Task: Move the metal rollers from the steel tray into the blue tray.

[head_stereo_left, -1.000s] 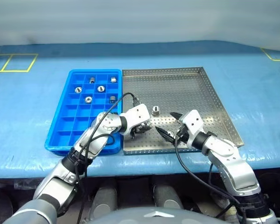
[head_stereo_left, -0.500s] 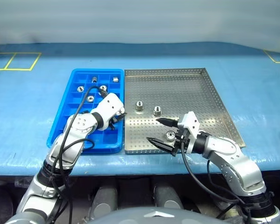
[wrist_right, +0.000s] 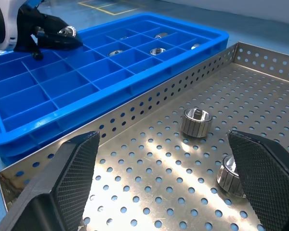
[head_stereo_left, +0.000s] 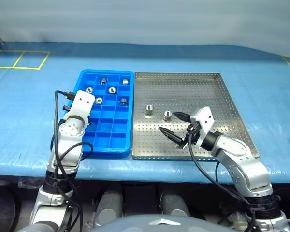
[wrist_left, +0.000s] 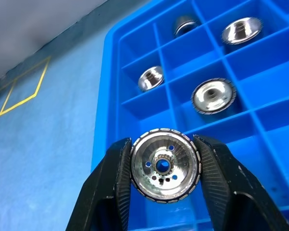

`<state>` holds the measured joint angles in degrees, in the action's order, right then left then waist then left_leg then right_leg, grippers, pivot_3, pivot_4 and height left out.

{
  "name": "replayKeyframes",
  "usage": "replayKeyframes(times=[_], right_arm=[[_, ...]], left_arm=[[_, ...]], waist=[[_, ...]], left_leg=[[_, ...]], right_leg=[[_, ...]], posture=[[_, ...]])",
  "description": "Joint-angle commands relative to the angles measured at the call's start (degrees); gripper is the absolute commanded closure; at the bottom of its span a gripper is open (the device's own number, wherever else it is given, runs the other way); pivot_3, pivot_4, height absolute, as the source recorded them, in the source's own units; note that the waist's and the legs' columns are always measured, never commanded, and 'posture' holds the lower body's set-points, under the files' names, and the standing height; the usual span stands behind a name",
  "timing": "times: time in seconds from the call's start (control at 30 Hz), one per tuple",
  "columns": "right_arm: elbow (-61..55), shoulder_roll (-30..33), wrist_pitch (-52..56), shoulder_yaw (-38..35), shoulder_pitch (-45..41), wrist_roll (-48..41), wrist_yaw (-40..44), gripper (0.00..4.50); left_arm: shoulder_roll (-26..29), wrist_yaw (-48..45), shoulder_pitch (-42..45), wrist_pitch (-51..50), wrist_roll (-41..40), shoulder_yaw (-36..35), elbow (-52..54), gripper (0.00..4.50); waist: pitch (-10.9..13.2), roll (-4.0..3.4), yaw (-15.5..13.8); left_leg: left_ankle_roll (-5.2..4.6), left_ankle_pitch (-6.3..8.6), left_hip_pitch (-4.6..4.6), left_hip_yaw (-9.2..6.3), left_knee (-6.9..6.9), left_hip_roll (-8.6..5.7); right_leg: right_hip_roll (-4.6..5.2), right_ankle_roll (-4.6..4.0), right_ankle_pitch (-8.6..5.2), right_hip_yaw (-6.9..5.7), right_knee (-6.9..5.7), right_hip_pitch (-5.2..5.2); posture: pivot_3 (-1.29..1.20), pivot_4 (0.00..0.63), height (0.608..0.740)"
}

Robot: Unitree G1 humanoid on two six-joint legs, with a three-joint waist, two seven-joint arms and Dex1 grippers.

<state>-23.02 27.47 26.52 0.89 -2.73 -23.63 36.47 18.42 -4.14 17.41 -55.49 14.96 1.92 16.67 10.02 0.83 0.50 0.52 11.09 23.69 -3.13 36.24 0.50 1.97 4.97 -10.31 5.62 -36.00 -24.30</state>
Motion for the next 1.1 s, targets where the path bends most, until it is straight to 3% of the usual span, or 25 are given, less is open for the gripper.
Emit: replayKeyframes(times=[0.03, 0.17, 0.43, 0.6, 0.8, 1.1], right_arm=[[-2.2, -0.4, -1.2, -1.4, 0.4, 0.0, -1.2, 0.0], [-2.8, -0.9, -1.2, -1.4, 0.9, 0.1, -2.3, 0.0], [-3.0, -0.5, -0.9, -1.0, 1.0, 0.9, -3.2, 0.0], [-2.9, -0.4, -0.5, -0.3, 0.6, 1.9, -3.7, 0.0], [-3.3, -0.4, -0.3, 0.1, 0.7, 2.9, -4.1, 0.0], [-7.5, -1.7, -0.8, -1.2, 6.3, 3.4, -7.5, 0.0]], left_arm=[[-0.4, 1.9, 1.5, 2.4, 0.8, -0.6, -2.1, 2.79], [0.3, 0.8, 1.5, 3.5, 0.7, 1.0, -4.7, 2.79], [-2.7, 3.4, 2.9, 4.9, 1.7, 2.2, -2.8, 0.16], [-8.8, 2.5, 7.1, 14.7, -3.2, 2.1, -0.5, 0.16], [-7.0, -20.5, 16.0, 17.1, -13.8, 10.9, -8.4, 0.16], [-6.7, -22.7, 25.3, 20.6, -6.9, 21.1, -31.5, 0.16]], waist=[[0.0, 0.01, 0.0], [0.0, -0.01, 0.2], [0.0, 0.0, 0.2], [0.0, 0.05, 0.0], [0.0, 0.02, 0.4], [0.0, 0.01, 2.7]], left_leg=[[0.0, 0.0, 0.0, 0.0, 0.0, 0.0], [0.01, -0.01, -0.03, 0.01, 0.0, 0.0], [0.02, -0.01, -0.04, 0.02, 0.0, 0.0], [0.04, -0.02, 0.03, 0.01, 0.03, -0.01], [0.06, -0.03, 0.01, 0.05, 0.01, -0.02], [0.05, -0.03, 0.07, 0.04, -0.03, -0.01]], right_leg=[[0.0, 0.0, 0.0, 0.0, 0.0, 0.0], [0.0, -0.03, 0.02, 0.0, -0.02, 0.01], [0.01, -0.04, 0.03, 0.0, 0.0, 0.02], [0.02, -0.02, 0.04, -0.01, 0.01, 0.01], [0.01, -0.03, 0.04, 0.0, 0.04, 0.01], [-0.02, -0.03, 0.03, 0.03, 0.04, -0.05]], posture=[[0.09, 0.15, 0.74], [0.09, 0.15, 0.74], [0.08, 0.15, 0.74], [0.08, 0.15, 0.74], [0.03, 0.15, 0.74], [-0.07, 0.15, 0.74]])
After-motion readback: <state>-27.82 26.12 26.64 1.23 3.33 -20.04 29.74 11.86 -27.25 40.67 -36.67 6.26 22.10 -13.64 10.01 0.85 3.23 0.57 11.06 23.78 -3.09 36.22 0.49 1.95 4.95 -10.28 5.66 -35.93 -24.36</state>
